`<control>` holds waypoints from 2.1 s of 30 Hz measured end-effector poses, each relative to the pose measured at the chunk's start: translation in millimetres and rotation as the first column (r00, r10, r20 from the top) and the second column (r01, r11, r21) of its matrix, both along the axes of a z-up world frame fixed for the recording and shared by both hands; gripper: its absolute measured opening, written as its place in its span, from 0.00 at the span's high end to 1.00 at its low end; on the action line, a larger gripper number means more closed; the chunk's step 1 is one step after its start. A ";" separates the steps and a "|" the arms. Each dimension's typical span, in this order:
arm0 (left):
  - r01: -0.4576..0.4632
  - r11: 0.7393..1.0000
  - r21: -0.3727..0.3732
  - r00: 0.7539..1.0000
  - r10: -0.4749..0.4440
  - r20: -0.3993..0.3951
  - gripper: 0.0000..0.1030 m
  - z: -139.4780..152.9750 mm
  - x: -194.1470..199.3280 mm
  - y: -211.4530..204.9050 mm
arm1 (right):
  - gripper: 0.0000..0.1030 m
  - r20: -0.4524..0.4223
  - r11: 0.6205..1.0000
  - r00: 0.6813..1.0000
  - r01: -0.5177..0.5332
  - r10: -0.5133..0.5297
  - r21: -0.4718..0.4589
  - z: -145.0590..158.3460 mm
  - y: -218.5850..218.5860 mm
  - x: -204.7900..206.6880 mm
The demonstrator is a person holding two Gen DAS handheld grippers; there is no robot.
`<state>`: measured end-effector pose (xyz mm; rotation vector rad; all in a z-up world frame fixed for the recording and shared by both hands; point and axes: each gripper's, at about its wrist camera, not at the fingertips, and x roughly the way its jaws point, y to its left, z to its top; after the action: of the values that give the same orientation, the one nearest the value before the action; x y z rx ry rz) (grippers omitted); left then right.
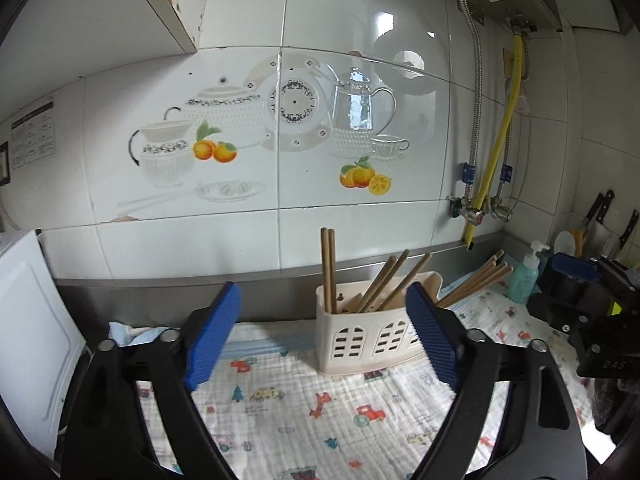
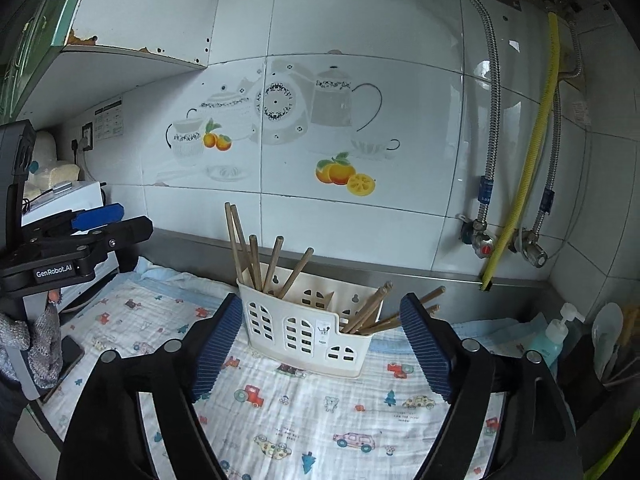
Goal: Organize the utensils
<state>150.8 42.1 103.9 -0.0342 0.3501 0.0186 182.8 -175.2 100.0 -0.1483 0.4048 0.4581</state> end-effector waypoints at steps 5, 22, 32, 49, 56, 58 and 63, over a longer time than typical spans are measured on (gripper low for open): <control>-0.016 1.000 0.005 1.000 0.016 0.002 0.11 -11.6 -20.6 -0.4 | 0.12 -0.012 1.000 1.000 0.024 -0.024 0.011 -11.4 -4.3 -12.2; -0.079 0.997 0.022 0.997 0.080 -0.010 0.10 -33.4 -65.6 5.5 | 0.07 -0.017 0.994 0.994 0.111 -0.111 0.020 -25.8 -20.0 -49.9; -0.087 0.996 0.012 0.996 0.087 -0.033 0.10 -45.0 -85.0 4.8 | 0.07 -0.037 0.988 0.988 0.150 -0.149 0.029 -36.5 -31.7 -72.2; -0.057 0.998 -0.004 0.994 0.056 -0.091 0.09 -71.1 -102.0 -1.3 | 0.07 -0.115 0.987 0.981 0.158 -0.154 0.029 -66.6 -36.5 -83.9; -0.051 0.999 -0.003 0.993 0.050 -0.109 0.10 -78.3 -102.6 -1.9 | 0.07 -0.125 0.987 0.980 0.159 -0.156 0.016 -72.6 -35.5 -84.9; -0.049 0.999 -0.004 0.993 0.049 -0.112 0.10 -79.1 -102.9 -1.6 | 0.07 -0.127 0.987 0.979 0.161 -0.158 0.013 -73.5 -35.4 -84.5; -0.047 0.999 -0.006 0.992 0.046 -0.115 0.09 -80.3 -103.5 -1.3 | 0.07 -0.129 0.987 0.979 0.158 -0.155 0.014 -74.2 -35.4 -84.3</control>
<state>47.4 40.8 23.6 -0.0498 0.4649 0.0657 98.5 -210.6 25.8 -0.0629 0.5326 0.3180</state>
